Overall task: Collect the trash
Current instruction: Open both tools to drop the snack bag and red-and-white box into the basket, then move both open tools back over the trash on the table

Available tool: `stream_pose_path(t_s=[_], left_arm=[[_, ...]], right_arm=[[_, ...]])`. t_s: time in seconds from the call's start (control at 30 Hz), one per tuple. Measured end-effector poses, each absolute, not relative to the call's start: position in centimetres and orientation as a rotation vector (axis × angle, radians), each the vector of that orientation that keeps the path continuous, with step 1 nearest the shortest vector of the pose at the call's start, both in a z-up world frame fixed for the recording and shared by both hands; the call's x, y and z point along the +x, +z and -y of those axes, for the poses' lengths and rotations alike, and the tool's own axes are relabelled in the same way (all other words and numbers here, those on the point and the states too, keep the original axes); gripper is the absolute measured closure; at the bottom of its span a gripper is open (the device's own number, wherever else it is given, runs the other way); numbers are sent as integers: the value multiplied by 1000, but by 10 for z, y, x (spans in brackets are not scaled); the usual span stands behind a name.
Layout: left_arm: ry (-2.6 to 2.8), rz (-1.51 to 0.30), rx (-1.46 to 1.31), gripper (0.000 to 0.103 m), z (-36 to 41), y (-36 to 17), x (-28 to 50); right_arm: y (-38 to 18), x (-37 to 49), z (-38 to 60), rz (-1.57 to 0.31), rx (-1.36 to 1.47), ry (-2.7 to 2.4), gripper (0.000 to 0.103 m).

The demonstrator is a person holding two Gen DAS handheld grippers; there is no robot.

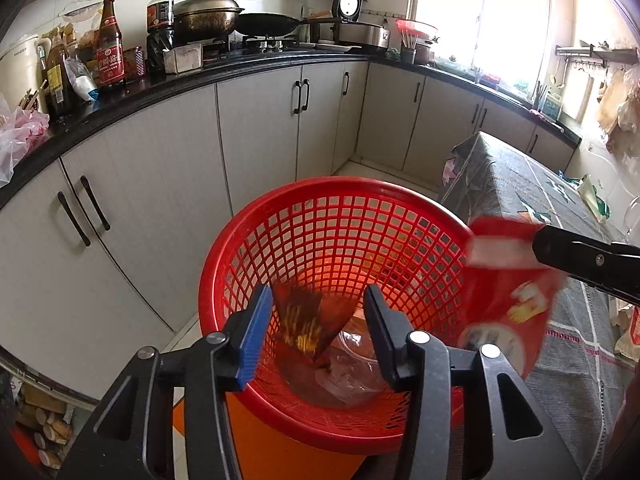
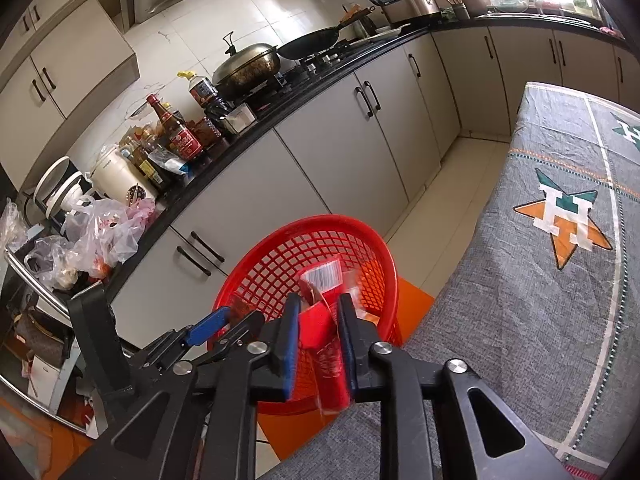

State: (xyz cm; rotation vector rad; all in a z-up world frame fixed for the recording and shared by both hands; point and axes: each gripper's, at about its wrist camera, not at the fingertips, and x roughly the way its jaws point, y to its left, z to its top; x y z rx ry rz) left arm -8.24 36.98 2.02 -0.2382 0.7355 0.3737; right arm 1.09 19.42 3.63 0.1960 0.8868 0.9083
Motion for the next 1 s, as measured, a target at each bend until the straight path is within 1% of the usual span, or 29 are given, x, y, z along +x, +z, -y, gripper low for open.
stream_pose_path(t_s=[0.03, 0.17, 0.27, 0.3, 0.33, 0.43, 0.47, 0.53, 0.57, 0.63, 0.73, 1.0], left_arm=[[377, -732, -239, 53, -371, 21, -82], [376, -724, -244, 48, -371, 23, -84], [383, -718, -238, 47, -370, 26, -86], [385, -715, -236, 46, -370, 28, -87], [386, -711, -234, 45, -370, 29, -89], [393, -698, -226, 44, -368, 37, -94], [393, -694, -225, 43, -367, 38, -96], [393, -685, -224, 43, -365, 43, -100], [393, -680, -224, 42, -363, 45, -102], [392, -669, -223, 39, -359, 49, -107], [392, -651, -216, 31, -351, 54, -114], [406, -617, -174, 12, -322, 62, -129]], right_arm=[[37, 11, -194, -885, 197, 905, 72], [39, 11, -191, -878, 217, 903, 71], [42, 11, -188, -870, 225, 898, 71], [44, 10, -188, -869, 228, 898, 68], [45, 9, -187, -866, 231, 897, 62], [51, 5, -183, -844, 232, 888, 50], [53, 3, -181, -838, 229, 884, 49], [57, -1, -177, -828, 229, 879, 42], [59, -4, -174, -822, 230, 878, 41], [62, -8, -168, -812, 227, 871, 34], [66, -15, -159, -795, 215, 855, 26], [78, -36, -116, -714, 159, 750, 10]])
